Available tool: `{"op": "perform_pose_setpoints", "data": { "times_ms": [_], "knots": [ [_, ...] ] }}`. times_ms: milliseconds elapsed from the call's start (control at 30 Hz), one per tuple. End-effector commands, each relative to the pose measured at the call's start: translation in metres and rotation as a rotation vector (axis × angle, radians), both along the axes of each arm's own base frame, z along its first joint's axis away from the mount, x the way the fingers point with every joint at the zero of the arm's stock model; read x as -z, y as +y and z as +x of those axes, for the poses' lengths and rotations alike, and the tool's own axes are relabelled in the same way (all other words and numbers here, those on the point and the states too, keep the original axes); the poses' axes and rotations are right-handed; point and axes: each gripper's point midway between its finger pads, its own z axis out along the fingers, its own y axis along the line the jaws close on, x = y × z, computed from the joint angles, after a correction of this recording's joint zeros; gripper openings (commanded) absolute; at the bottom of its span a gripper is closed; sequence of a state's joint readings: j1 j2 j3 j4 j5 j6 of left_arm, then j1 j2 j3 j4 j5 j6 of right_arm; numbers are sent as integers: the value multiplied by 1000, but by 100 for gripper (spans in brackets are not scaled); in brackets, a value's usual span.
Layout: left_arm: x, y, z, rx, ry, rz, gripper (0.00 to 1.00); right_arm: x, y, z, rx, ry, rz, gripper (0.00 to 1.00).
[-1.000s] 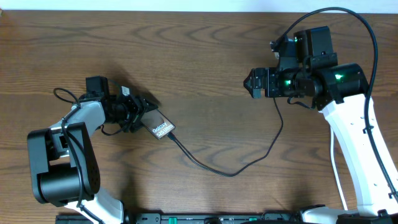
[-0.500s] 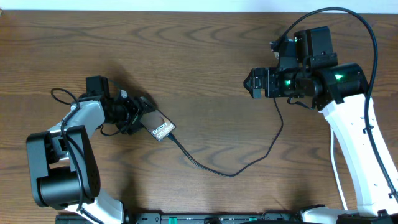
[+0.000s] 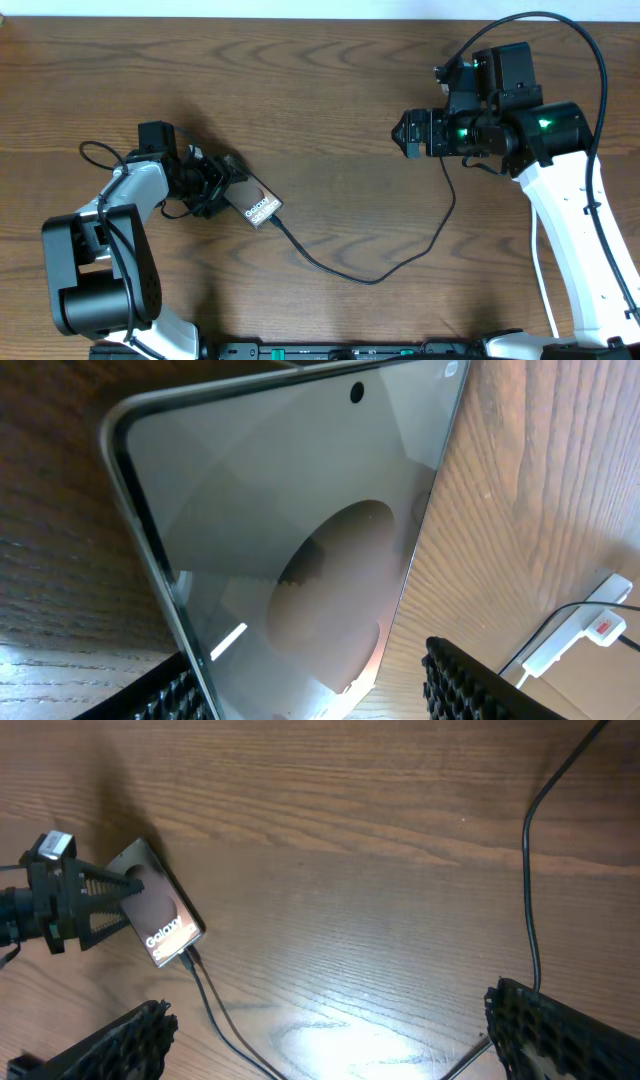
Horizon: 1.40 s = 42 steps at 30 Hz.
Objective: Plug charger to phone and switch on socket
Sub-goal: 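Set the phone flat on the table and open the left gripper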
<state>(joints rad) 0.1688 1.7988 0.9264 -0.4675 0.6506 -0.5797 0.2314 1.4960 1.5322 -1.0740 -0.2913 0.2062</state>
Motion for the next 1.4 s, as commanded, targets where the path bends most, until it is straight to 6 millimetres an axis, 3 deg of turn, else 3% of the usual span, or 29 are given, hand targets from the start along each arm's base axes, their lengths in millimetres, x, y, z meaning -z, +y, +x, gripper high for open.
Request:
{"op": "perform_pose_setpoints", "data": {
  "times_ms": [0, 533, 700, 900, 1167, 1367],
  "knots": [
    [70, 47, -68, -17, 298, 307, 68, -7, 2, 0, -15, -25, -5, 99],
    [70, 49, -76, -14, 333, 323, 68, -7, 2, 0, -16, -25, -6, 99],
    [57, 36, -54, 52, 191, 245, 68, -6, 1, 0, -34, -34, -15, 99],
    [4, 38, -26, 46, -12, 271, 72, -6, -2, 1, -26, -38, -33, 99],
    [-101, 33, -15, 22, -344, 298, 83, -5, -16, 10, 29, -66, -94, 99],
    [-160, 26, -22, 16, -546, 300, 89, -15, -54, 36, 166, -131, -87, 99]
  ]
}}
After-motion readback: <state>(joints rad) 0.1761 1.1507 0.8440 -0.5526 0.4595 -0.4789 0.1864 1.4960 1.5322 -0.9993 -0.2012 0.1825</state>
